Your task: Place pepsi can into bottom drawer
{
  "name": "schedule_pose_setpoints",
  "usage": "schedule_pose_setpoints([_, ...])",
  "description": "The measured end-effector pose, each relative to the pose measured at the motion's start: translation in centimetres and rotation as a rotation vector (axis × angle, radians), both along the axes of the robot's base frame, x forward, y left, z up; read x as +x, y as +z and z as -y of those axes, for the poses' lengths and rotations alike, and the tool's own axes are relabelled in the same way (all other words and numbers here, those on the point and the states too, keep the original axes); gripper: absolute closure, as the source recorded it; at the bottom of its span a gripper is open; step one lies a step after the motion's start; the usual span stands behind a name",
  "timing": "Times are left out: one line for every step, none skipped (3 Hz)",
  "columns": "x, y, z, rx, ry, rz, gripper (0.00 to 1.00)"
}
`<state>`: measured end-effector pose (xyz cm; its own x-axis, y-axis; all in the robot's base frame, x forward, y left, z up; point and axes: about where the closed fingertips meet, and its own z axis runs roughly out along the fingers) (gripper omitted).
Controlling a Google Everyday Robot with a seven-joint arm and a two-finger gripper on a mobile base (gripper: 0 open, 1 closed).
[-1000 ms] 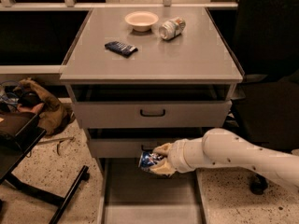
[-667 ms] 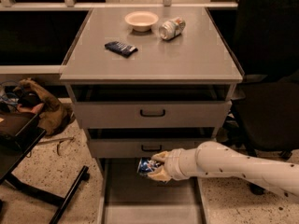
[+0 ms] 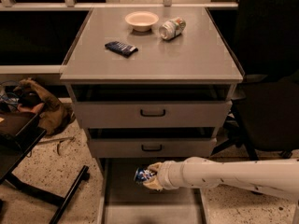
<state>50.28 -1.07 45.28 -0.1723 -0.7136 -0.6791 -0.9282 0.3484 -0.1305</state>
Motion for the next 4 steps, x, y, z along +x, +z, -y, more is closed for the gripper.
schedule_pose_setpoints([-0.1,-0.9,-0.2,0.003,-0.001,-0.008,1.0])
schedule_pose_setpoints([-0.1,-4.9,0.0,0.003,-0.027,-0.021,1.0])
schedule_pose_setpoints([-0.1,-11.0,0.4,0.01,-0.078,-0.037,1.0])
schedule_pose_setpoints([-0.4,-16.6,1.2,0.02,-0.164,-0.071,1.0])
